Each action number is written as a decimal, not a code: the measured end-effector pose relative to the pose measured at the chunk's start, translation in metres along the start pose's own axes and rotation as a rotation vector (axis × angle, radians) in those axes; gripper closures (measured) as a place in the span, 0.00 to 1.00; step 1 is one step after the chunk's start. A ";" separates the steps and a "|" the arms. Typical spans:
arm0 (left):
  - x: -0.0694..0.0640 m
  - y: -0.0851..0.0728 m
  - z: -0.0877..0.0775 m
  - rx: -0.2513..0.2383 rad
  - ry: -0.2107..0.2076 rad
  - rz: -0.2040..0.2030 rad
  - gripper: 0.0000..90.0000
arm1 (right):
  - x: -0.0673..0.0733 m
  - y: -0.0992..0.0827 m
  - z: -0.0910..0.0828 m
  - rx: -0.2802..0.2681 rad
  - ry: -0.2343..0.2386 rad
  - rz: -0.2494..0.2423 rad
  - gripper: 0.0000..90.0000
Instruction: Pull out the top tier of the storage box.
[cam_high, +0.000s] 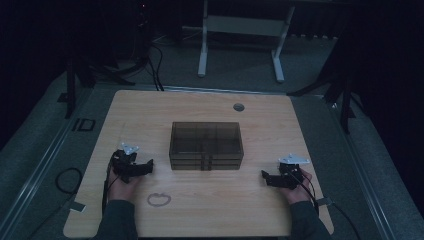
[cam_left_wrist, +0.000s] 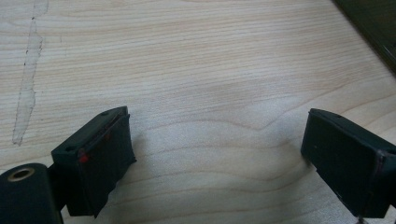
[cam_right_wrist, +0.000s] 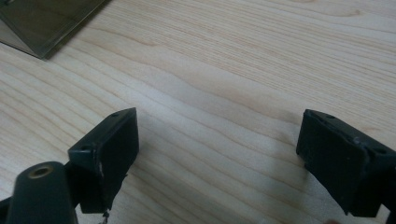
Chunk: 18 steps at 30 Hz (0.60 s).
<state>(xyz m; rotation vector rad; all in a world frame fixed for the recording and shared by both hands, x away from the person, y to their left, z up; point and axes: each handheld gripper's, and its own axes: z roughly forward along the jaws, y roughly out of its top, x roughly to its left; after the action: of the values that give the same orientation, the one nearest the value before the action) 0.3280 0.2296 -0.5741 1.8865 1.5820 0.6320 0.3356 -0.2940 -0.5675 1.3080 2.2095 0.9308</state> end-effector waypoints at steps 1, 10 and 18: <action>0.000 0.000 0.000 0.000 0.000 0.000 0.10 | 0.000 0.000 0.000 0.000 0.000 0.000 0.15; 0.000 0.000 0.000 0.000 0.000 0.000 0.10 | 0.001 0.000 0.000 0.000 -0.004 0.004 0.15; 0.000 0.000 0.000 0.000 0.000 0.000 0.10 | 0.002 0.000 0.000 0.003 -0.008 0.009 0.16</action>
<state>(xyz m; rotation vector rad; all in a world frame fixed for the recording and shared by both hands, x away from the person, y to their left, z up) 0.3280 0.2296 -0.5741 1.8868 1.5820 0.6321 0.3346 -0.2924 -0.5671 1.3220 2.2014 0.9246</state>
